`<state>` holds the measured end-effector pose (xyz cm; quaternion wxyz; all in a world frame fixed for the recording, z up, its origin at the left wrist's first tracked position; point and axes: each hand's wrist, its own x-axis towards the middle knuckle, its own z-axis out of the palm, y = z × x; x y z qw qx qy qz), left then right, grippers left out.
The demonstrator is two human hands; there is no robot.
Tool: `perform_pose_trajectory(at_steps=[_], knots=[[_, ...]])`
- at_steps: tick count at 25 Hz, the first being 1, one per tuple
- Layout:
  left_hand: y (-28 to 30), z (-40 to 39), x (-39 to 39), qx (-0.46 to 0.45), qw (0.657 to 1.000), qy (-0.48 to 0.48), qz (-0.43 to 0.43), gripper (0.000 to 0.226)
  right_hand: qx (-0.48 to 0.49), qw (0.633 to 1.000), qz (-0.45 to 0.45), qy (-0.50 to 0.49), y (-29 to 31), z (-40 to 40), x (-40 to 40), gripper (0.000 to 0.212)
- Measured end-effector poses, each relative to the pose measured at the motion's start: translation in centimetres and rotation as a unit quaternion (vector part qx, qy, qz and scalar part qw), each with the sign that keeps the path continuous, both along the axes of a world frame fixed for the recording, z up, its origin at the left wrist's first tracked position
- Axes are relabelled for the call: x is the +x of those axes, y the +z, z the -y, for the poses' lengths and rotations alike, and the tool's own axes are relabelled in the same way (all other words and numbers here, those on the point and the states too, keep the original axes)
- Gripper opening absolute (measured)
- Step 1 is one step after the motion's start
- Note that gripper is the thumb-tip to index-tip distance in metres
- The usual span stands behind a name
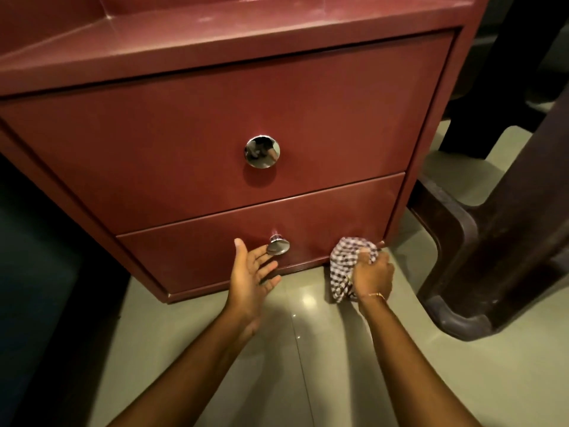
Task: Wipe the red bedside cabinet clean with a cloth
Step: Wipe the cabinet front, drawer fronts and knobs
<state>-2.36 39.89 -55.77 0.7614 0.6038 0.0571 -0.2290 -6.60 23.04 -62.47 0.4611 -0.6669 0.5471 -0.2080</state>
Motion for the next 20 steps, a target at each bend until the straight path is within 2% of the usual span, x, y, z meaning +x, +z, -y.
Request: perform_pose_trajectory(at_steps=[1, 2, 4, 6, 7, 9, 10, 11, 12, 14, 17, 18, 20], knots=[[0.0, -0.1, 0.1, -0.005, 1.0, -0.004, -0.001, 0.064, -0.009, 0.997, 0.077, -0.021, 0.7, -0.9, -0.3, 0.039], [0.1, -0.2, 0.2, -0.01, 1.0, -0.008, -0.002, 0.066, -0.058, 0.988, 0.14, -0.02, 1.8, -3.0, -0.6, 0.038], [0.1, -0.1, 0.1, -0.026, 0.999, -0.018, -0.001, 0.068, -0.206, 0.953, 0.213, 0.056, 4.1, -8.3, -0.4, 0.038], [0.0, -0.2, -0.2, -0.032, 0.999, -0.035, 0.0, 0.072, -0.349, 0.918, 0.134, 0.136, 4.7, -10.9, 0.6, 0.032], [-0.1, -0.3, -0.3, -0.026, 0.999, -0.045, 0.003, 0.074, -0.383, 0.909, 0.078, 0.146, 4.6, -10.4, 1.0, 0.029], [0.0, -0.7, -0.1, -0.006, 0.998, -0.058, 0.006, 0.074, -0.29, 0.95, -0.004, 0.119, 3.8, -8.0, 0.6, 0.029], [0.2, -0.9, -0.1, 0.001, 0.998, -0.062, 0.004, 0.074, -0.225, 0.971, -0.007, 0.076, 3.5, -6.6, -0.1, 0.029], [0.2, -1.1, 0.0, 0.004, 0.998, -0.066, 0.007, 0.074, -0.207, 0.978, 0.022, 0.033, 3.6, -5.6, -0.6, 0.028], [0.2, -1.1, 0.1, 0.008, 0.997, -0.072, 0.012, 0.075, -0.242, 0.968, 0.066, 0.013, 4.1, -5.4, -0.7, 0.028], [0.2, -0.9, 0.1, 0.009, 0.997, -0.079, 0.013, 0.078, -0.387, 0.91, 0.134, 0.057, 6.3, -6.7, 0.2, 0.023], [0.1, -1.1, -0.1, -0.014, 0.997, -0.08, 0.002, 0.079, -0.562, 0.799, 0.096, 0.189, 8.0, -10.2, 1.6, 0.019], [0.1, -1.3, 0.0, -0.012, 0.996, -0.092, -0.002, 0.082, -0.58, 0.784, 0.08, 0.208, 8.2, -10.7, 1.6, 0.015], [-0.1, -1.8, 0.3, 0.001, 0.993, -0.118, -0.004, 0.09, -0.58, 0.787, 0.069, 0.197, 7.8, -10.5, 1.7, 0.011]])
